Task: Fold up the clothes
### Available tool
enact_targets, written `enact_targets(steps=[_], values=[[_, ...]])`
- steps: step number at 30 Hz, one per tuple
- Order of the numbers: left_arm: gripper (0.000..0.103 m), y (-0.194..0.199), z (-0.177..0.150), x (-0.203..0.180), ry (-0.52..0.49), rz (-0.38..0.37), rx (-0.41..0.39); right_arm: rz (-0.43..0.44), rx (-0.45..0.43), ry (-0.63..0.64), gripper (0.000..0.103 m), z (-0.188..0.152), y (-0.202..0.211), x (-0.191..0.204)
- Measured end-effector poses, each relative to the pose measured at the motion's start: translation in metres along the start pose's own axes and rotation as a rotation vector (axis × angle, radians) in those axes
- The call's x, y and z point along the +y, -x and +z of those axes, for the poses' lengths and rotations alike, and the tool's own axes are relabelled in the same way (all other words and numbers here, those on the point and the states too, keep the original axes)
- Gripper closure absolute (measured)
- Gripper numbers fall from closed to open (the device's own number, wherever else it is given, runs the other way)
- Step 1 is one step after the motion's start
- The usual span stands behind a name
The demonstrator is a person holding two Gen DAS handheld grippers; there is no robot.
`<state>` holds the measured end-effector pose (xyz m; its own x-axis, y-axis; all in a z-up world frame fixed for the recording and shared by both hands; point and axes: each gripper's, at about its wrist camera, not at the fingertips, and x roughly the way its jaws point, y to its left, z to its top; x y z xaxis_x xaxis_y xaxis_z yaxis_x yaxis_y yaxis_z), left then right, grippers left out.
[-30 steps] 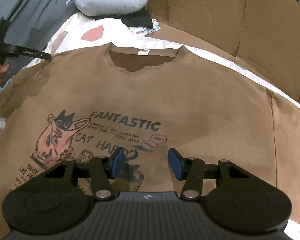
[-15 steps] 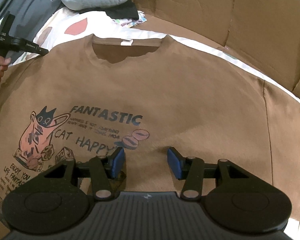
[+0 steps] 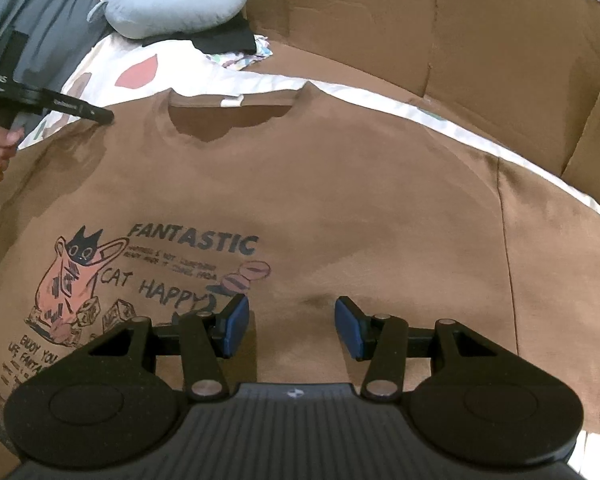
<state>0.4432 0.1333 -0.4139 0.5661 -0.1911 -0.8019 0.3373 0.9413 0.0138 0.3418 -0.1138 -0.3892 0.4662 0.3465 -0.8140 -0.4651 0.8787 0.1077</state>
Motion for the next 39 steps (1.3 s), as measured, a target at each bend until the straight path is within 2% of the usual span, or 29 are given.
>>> enact_targets(steps=[7, 14, 16, 22, 25, 32, 36, 37, 38, 39], values=[[0.093, -0.020, 0.014, -0.004, 0.039, -0.003, -0.020, 0.003, 0.007, -0.003, 0.048, -0.004, -0.003, -0.002], [0.093, -0.017, 0.035, -0.012, 0.069, -0.023, -0.066, 0.005, 0.002, -0.013, 0.048, -0.005, -0.001, -0.003], [0.093, -0.009, 0.036, -0.019, 0.041, -0.050, -0.075, 0.008, -0.006, -0.021, 0.048, -0.006, 0.002, -0.005], [0.092, -0.002, 0.022, -0.047, -0.172, -0.101, -0.024, 0.012, -0.021, -0.038, 0.048, -0.007, 0.007, -0.007], [0.090, -0.012, 0.015, -0.056, -0.233, -0.088, 0.012, 0.014, -0.016, -0.046, 0.048, -0.008, 0.005, -0.007], [0.090, -0.034, 0.021, -0.058, -0.197, -0.055, 0.017, 0.009, -0.012, -0.052, 0.048, -0.009, 0.003, -0.008], [0.089, -0.035, 0.031, -0.055, -0.158, -0.054, 0.029, -0.007, -0.010, -0.099, 0.048, -0.009, 0.003, -0.011], [0.082, -0.034, 0.033, -0.054, -0.147, -0.056, 0.027, -0.011, -0.009, -0.111, 0.048, -0.010, 0.003, -0.011], [0.070, -0.031, 0.035, -0.052, -0.133, -0.055, 0.024, -0.016, -0.007, -0.124, 0.048, -0.011, 0.003, -0.012], [0.063, -0.028, 0.037, -0.050, -0.118, -0.054, 0.021, -0.021, -0.005, -0.138, 0.048, -0.011, 0.004, -0.012]])
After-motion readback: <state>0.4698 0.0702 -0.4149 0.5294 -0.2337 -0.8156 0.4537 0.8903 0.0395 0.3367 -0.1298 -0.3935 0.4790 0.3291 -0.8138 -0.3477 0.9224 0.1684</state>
